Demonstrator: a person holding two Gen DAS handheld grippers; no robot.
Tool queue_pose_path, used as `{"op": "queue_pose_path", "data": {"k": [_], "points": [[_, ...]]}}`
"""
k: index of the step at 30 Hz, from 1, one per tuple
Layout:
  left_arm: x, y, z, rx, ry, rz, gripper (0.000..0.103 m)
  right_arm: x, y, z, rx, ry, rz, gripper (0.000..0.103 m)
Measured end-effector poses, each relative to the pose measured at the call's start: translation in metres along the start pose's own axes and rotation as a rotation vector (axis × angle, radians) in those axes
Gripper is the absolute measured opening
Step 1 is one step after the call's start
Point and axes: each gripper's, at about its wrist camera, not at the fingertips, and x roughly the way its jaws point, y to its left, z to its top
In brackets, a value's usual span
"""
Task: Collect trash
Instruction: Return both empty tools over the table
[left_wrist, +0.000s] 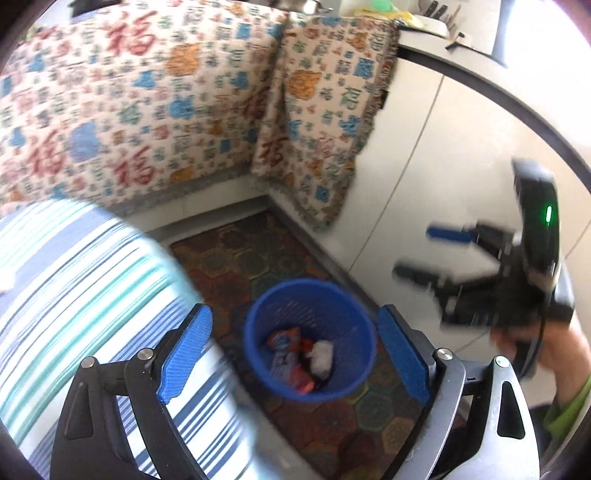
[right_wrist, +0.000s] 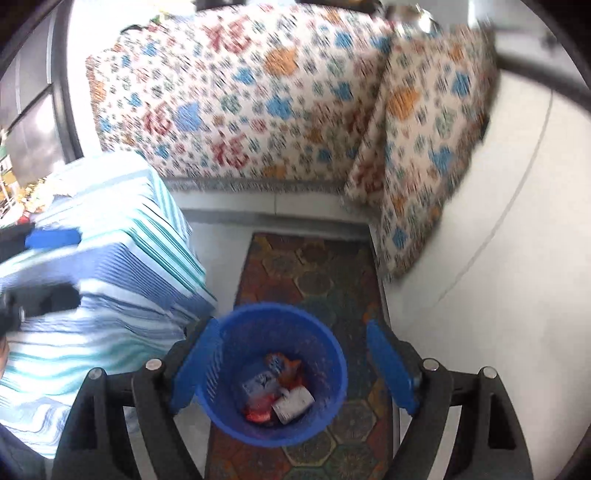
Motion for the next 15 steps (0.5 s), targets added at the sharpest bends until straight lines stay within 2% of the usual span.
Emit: {"op": "queue_pose_path", "data": {"k": [3, 8, 12, 15], "points": [[-0.031, 0.031, -0.028, -0.036, 0.012, 0.057, 0.093, -0.016, 0.035, 0.016, -0.048, -0.06, 0.024, 0.084], [-0.076, 0.099, -0.084, -0.123, 0.057, 0.182, 0.093, -0.024, 0.106, 0.033, -0.124, -0.101, 0.079, 0.084], [-0.109, 0.149, -0.12, -0.157, 0.067, 0.309, 0.093, -0.022, 0.177, 0.039, -0.172, -0.089, 0.198, 0.084], [-0.128, 0.185, -0.138, -0.193, 0.069, 0.391, 0.093, -0.014, 0.227, 0.036, -0.253, -0.066, 0.242, 0.084]]}}
